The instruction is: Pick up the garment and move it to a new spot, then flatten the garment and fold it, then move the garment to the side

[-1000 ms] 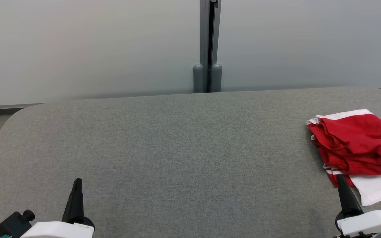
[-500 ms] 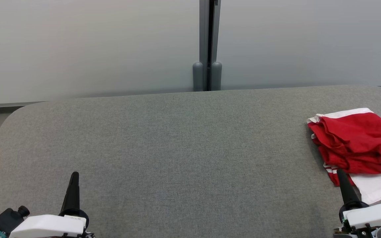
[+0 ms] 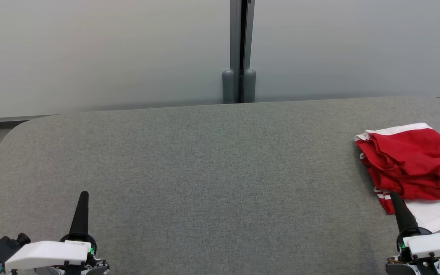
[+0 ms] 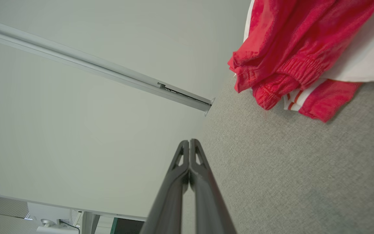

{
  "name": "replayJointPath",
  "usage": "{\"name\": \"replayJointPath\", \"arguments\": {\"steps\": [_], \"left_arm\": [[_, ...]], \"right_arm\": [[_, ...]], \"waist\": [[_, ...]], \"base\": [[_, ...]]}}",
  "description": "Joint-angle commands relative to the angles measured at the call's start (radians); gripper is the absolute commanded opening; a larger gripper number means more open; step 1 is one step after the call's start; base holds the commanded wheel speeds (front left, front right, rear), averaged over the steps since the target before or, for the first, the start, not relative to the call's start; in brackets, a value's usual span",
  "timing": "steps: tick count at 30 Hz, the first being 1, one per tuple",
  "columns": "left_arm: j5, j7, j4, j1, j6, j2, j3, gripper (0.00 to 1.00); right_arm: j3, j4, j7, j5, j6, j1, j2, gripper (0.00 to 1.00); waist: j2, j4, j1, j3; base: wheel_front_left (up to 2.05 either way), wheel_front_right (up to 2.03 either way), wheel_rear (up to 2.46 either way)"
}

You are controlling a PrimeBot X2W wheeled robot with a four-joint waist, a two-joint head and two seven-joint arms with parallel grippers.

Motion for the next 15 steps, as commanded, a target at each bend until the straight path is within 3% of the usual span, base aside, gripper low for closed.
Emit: {"name": "replayJointPath", "arguments": {"steps": [1,15], "left_arm": [[-0.025,0.006,-0.003,-0.026,-0.010,0.004,0.008,0.00],[-0.138,0.038,0.009,-0.051,-0.016,0.002,0.024,0.00]], "right_arm": [[-0.008,-0.003,0.008,0.021,0.000,-0.022,-0.003,0.00],[-0.031,0.012,0.037,0.126,0.000,-0.043,0.010,0.00]], "waist": [[-0.0001,0.000,0.0000,0.001],[-0.0001,-0.001,0.0000,0.009]], "base": [[0.00,0.00,0.00],[0.00,0.00,0.00]]}}
